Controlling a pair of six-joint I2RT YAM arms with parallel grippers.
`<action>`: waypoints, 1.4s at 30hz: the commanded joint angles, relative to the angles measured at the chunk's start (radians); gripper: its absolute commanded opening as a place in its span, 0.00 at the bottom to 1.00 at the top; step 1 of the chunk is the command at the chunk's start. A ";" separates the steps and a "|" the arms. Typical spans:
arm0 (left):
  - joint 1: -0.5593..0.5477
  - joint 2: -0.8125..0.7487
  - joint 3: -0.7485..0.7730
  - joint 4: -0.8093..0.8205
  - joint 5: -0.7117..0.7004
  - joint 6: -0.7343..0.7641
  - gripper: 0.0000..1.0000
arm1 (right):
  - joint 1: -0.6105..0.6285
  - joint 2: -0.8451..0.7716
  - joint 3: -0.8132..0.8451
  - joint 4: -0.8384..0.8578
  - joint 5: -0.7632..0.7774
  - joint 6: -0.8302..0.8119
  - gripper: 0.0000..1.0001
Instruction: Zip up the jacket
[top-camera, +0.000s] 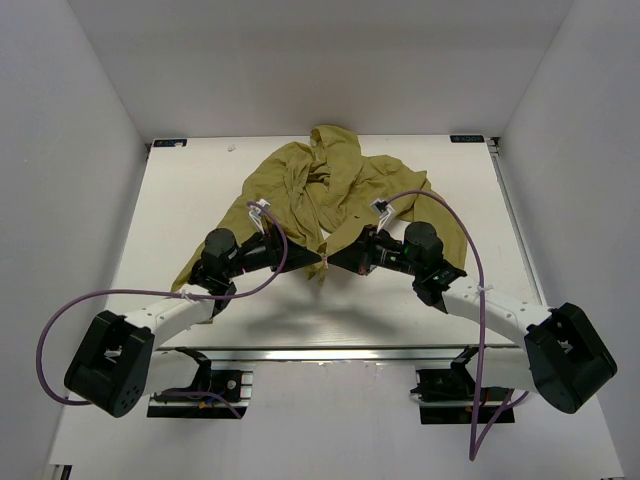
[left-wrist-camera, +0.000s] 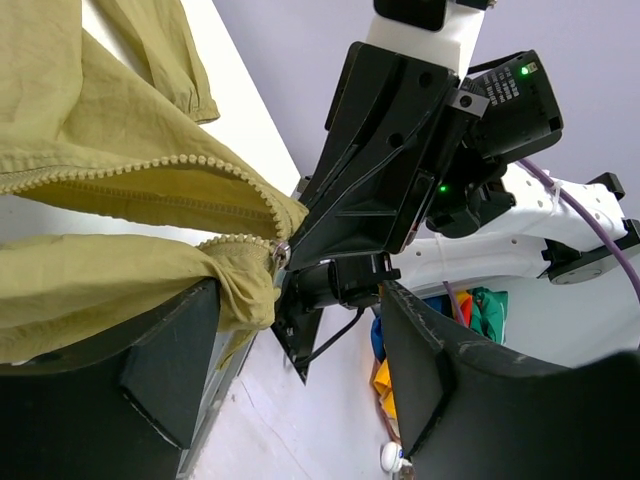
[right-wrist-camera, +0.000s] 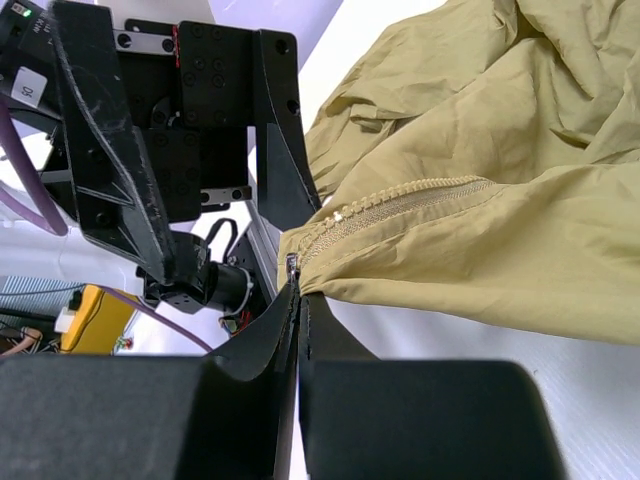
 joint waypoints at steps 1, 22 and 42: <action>0.003 -0.006 0.026 -0.003 0.012 0.021 0.74 | 0.009 -0.024 0.040 0.073 -0.003 0.008 0.00; -0.011 0.027 0.061 0.027 0.018 0.029 0.15 | 0.021 -0.015 0.029 0.102 0.011 0.037 0.00; -0.063 -0.087 0.119 -0.381 -0.003 0.301 0.00 | 0.019 0.025 0.147 0.105 0.156 0.057 0.00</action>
